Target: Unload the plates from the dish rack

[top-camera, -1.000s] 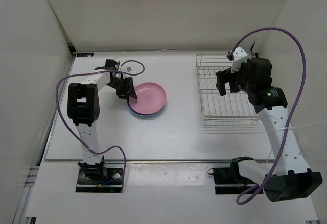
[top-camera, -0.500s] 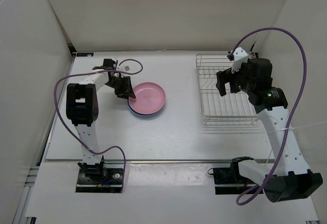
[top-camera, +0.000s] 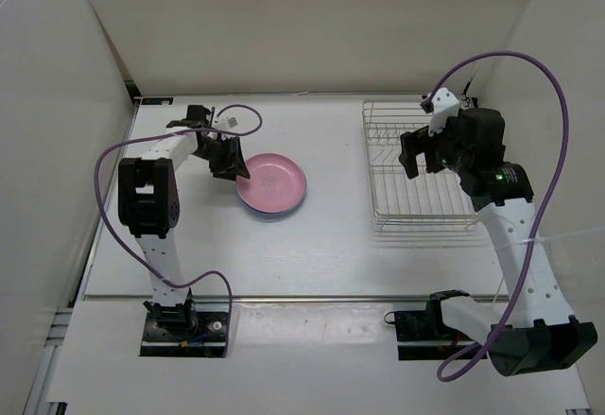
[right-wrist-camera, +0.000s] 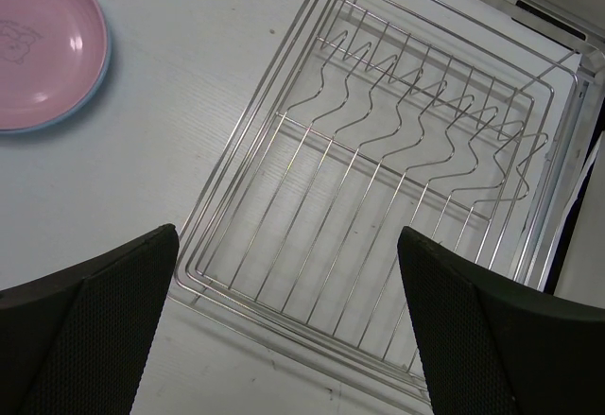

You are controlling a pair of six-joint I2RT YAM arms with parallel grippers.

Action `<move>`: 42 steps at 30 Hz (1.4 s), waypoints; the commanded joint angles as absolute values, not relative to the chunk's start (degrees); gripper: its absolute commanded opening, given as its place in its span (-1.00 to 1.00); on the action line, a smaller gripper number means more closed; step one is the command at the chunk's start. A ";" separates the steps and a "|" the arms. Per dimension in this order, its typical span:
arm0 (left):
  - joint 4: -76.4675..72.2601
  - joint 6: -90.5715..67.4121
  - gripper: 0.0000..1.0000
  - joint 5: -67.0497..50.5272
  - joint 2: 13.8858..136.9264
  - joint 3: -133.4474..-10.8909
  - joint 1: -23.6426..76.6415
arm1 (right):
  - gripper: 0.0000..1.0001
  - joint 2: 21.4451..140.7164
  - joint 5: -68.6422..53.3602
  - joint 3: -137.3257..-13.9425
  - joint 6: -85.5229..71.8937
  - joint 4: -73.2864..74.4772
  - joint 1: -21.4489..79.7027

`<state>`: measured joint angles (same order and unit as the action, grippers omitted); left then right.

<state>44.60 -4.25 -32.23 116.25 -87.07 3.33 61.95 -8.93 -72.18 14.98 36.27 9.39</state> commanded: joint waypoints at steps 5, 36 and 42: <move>44.56 -3.60 0.51 -31.55 111.36 -87.54 3.16 | 1.00 59.77 -9.76 -71.72 14.94 35.42 9.40; 56.07 8.09 1.00 -8.09 63.93 -70.24 -22.06 | 1.00 55.74 -4.88 -59.17 5.27 36.04 -23.61; 58.79 9.31 1.00 -9.92 59.77 -68.47 -24.69 | 1.00 53.09 -6.77 -59.77 5.27 39.72 -25.93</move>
